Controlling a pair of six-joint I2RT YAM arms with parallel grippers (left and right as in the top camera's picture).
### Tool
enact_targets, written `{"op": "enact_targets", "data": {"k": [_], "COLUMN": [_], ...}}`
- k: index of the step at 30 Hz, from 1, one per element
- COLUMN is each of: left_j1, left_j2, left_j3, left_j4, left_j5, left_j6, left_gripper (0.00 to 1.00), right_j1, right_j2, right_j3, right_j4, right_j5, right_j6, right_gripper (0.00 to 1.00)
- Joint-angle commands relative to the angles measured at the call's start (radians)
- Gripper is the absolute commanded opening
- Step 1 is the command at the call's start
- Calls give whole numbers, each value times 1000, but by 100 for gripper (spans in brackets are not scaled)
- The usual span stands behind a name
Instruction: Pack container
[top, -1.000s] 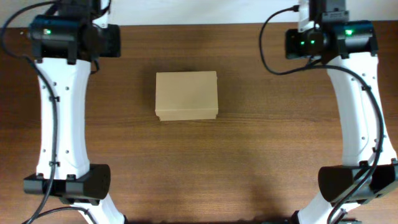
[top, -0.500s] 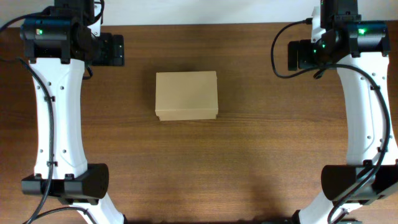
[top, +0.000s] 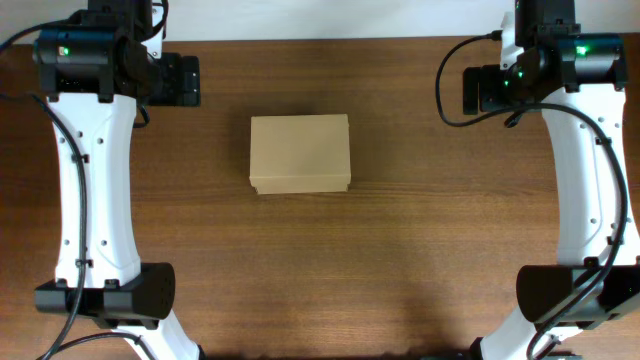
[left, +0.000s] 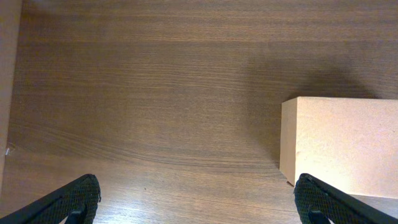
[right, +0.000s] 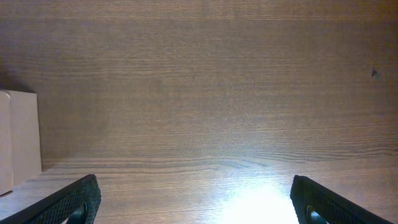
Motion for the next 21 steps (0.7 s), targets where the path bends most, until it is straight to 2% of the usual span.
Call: {"op": "enact_targets", "data": {"k": [1, 7, 13, 21], "left_j1": [0, 0, 0, 0], "left_j2": [-3, -3, -3, -3], "left_j3": [8, 8, 8, 8], "left_j4": [-2, -2, -2, -2], "left_j5": [-7, -7, -8, -8], "left_j6": [-3, -3, -3, -3], "left_gripper": [100, 100, 100, 100], "right_j1": [1, 3, 2, 2], "right_j2": [-1, -66, -266, -813], "right_j3": [11, 10, -112, -743], "right_j4": [0, 0, 73, 554], "right_j5": [56, 113, 111, -78], "right_j6": [3, 3, 4, 5], "right_gripper": [99, 99, 99, 99]}}
